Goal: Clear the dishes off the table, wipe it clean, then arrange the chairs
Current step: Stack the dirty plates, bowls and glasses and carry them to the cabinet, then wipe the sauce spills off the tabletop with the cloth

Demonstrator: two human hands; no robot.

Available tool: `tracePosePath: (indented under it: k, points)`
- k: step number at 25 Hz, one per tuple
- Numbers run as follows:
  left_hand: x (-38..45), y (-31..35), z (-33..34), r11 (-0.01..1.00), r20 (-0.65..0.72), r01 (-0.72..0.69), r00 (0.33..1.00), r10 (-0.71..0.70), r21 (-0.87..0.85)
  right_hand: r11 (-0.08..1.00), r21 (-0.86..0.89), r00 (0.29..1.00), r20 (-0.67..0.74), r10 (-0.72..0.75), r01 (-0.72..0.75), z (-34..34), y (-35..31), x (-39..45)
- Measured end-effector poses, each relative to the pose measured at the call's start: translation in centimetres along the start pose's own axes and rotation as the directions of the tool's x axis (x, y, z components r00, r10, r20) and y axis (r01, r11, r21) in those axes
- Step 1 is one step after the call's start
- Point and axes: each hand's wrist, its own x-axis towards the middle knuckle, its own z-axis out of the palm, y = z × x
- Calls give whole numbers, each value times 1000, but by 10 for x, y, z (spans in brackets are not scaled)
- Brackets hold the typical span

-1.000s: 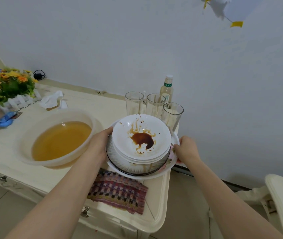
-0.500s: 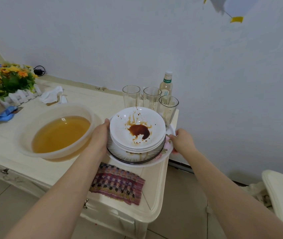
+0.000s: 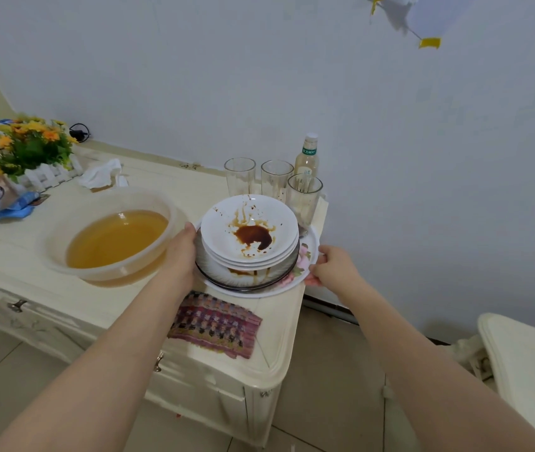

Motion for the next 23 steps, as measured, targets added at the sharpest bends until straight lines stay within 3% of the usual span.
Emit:
tracePosePath:
  k: [3, 5, 7, 10, 12, 14, 16, 17, 19, 21, 23]
  points:
    - [-30, -1, -3, 990, -13, -100, 995, 102, 96, 990, -134, 998, -35, -44, 39, 7, 4, -12]
    - [-41, -8, -13, 968, -9, -162, 986, 167, 192, 921, -372, 967, -167, -191, 117, 15, 6, -32]
    - [-49, -18, -30, 941, -17, -220, 973, 232, 256, 864, -422, 892, -224, -392, 274, 30, 5, -64]
    - [-58, -30, -55, 879, 1, -320, 940, 342, 353, 813, -406, 890, -1, -457, 417, 68, 2, -104]
    - [-62, -38, -67, 816, 49, -378, 916, 397, 437, 735, -565, 911, 77, -405, 375, 96, 9, -106]
    - [-63, -43, -77, 740, 103, -424, 893, 439, 522, 582, -773, 930, 29, -366, 253, 118, 14, -104]
    - [-62, -47, -84, 642, 178, -478, 862, 475, 600, 516, -836, 922, -33, -386, 186, 133, 18, -102]
    - [-61, -49, -86, 591, 224, -504, 846, 483, 630, 545, -815, 918, -40, -393, 198, 136, 18, -102]
    - [-59, -52, -87, 502, 329, -555, 819, 470, 663, 745, -606, 919, -56, -390, 279, 137, 16, -103]
    - [-61, -51, -84, 463, 446, -605, 794, 413, 648, 911, -282, 932, -114, -343, 301, 130, 14, -110]
    - [-70, -48, -75, 468, 555, -645, 762, 334, 604, 957, 85, 954, -142, -264, 278, 117, 14, -126]
